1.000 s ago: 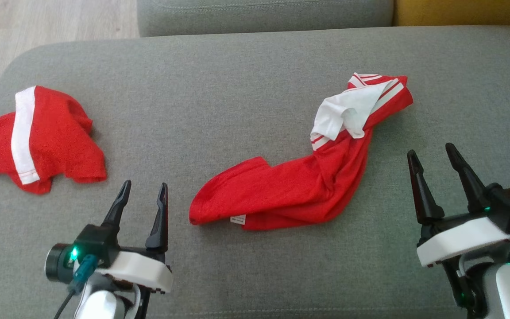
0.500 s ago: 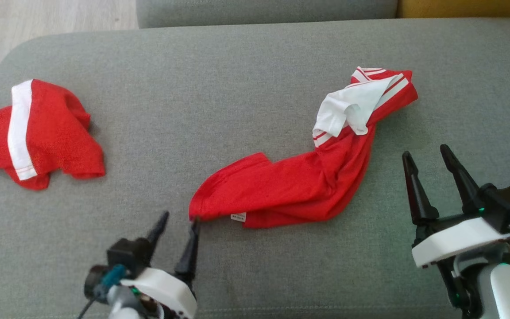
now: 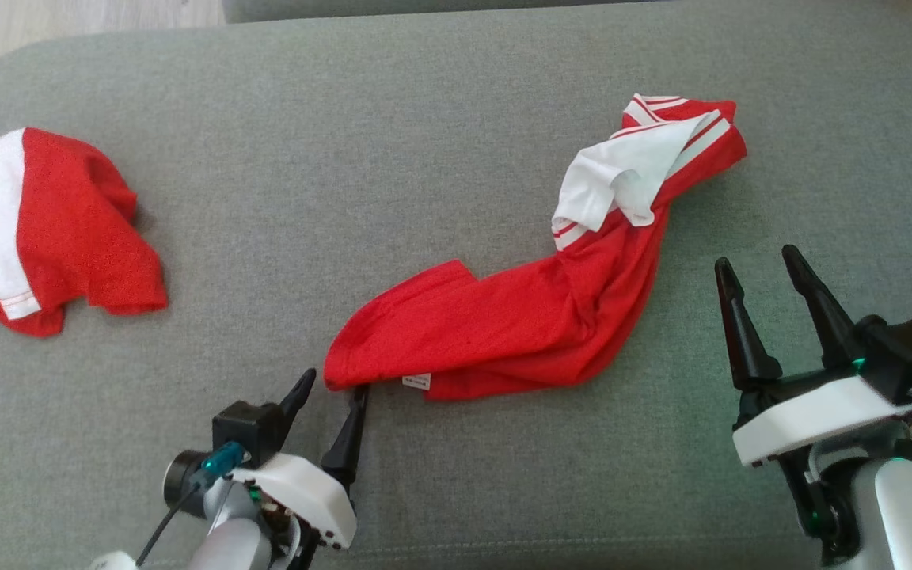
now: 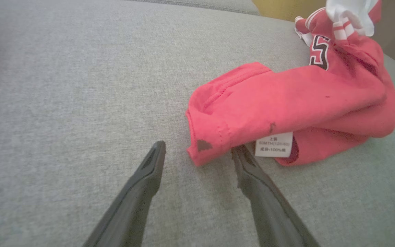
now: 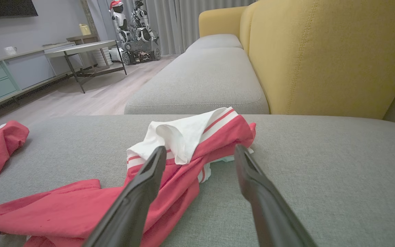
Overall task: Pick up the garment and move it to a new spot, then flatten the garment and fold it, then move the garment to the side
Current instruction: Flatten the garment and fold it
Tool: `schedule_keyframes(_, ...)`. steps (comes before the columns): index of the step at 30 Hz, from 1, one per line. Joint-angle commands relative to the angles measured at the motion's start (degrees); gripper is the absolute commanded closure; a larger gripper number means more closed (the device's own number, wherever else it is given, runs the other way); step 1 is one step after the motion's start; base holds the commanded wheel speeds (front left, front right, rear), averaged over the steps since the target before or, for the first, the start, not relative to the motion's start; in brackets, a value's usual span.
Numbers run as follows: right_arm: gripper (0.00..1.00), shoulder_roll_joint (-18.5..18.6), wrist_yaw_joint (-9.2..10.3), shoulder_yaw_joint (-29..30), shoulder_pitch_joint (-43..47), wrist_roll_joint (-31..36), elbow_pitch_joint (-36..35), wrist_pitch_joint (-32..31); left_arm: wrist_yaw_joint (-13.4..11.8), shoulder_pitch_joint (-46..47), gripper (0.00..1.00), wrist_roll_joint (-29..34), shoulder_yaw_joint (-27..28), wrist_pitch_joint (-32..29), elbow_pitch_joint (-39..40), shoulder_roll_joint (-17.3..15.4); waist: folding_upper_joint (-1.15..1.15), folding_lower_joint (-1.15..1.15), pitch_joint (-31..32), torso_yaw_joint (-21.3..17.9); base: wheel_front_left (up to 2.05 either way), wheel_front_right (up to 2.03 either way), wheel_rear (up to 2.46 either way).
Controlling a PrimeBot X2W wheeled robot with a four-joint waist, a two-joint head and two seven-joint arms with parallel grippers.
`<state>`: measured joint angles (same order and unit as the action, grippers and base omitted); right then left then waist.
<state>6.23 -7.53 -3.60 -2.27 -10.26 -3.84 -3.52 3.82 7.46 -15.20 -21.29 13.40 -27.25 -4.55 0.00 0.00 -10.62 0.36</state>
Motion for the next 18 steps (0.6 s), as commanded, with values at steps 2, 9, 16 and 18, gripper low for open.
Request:
schedule_keyframes(2,0.0,0.4,0.04,-1.3,-2.2,-0.5,-1.8,0.0,0.7,2.4,0.0,0.1,1.6,1.1,0.4,0.1,0.0,0.0,-0.4,-0.1,0.0,0.0,0.0)
schedule_keyframes(9,0.0,0.3,0.04,-1.1,-2.7,-0.9,-1.0,0.2,1.7,3.5,1.0,-0.2,1.4,1.5,-0.4,0.2,0.0,0.0,-1.1,0.2,0.0,0.0,0.0)
schedule_keyframes(16,0.0,1.6,0.04,-2.3,-6.2,-1.3,2.9,0.2,2.3,4.1,1.0,0.4,1.9,1.6,1.8,0.1,0.0,0.0,-1.9,1.0,0.0,0.0,0.0)
schedule_keyframes(18,0.0,2.4,0.04,-3.2,-8.1,-1.8,5.3,0.4,2.4,4.3,1.0,0.7,1.8,1.6,2.6,0.2,0.0,0.0,-2.3,1.5,0.0,0.0,0.0)
